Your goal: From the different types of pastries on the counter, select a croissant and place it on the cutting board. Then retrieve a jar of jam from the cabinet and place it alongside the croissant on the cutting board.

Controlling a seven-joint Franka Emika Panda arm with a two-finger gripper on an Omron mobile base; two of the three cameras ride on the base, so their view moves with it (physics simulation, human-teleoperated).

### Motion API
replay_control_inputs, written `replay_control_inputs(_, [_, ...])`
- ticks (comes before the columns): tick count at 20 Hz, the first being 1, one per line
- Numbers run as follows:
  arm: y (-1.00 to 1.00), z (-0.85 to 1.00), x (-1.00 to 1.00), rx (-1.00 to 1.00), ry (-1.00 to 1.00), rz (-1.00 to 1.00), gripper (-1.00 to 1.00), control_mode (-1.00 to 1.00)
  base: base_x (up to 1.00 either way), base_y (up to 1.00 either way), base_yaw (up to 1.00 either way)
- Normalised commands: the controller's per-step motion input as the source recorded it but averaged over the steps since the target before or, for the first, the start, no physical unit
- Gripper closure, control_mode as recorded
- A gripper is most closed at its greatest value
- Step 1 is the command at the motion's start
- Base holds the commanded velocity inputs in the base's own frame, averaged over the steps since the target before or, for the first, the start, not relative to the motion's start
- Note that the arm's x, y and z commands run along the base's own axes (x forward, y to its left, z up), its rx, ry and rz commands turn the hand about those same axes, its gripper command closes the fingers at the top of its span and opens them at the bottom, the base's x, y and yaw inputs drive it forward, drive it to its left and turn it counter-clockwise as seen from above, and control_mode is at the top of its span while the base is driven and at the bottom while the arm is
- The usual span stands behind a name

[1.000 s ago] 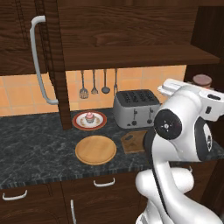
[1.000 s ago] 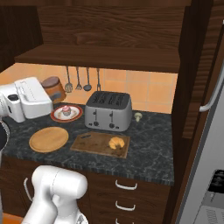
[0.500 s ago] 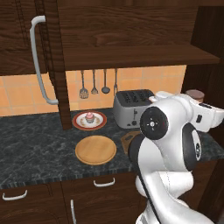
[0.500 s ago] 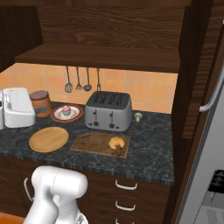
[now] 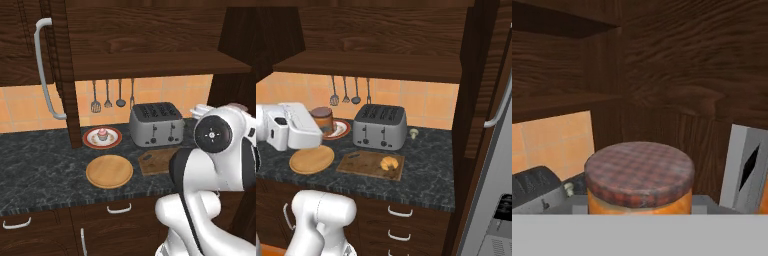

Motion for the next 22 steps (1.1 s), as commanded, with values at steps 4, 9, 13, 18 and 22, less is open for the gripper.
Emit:
replay_control_inputs(4, [0.04, -1.00, -0.45, -0.02, -0.12, 0.00, 1.00, -1.00, 0.00, 0.00, 0.00])
replay_control_inputs(9, [-0.13, -0.97, -0.26, 0.00, -0.05, 0.00, 1.00, -1.00, 0.00, 0.00, 0.00])
replay_control_inputs(13, [-0.36, -1.00, -0.05, 0.00, 0.05, 0.00, 1.00, -1.00, 0.00, 0.00, 0.00])
replay_control_inputs(18, [-0.23, -0.85, -0.12, 0.00, 0.07, 0.00, 1.00, -1.00, 0.00, 0.00, 0.00])
replay_control_inputs(22, [0.07, -0.32, -0.18, -0.05, 0.00, 0.00, 1.00, -1.00, 0.00, 0.00, 0.00])
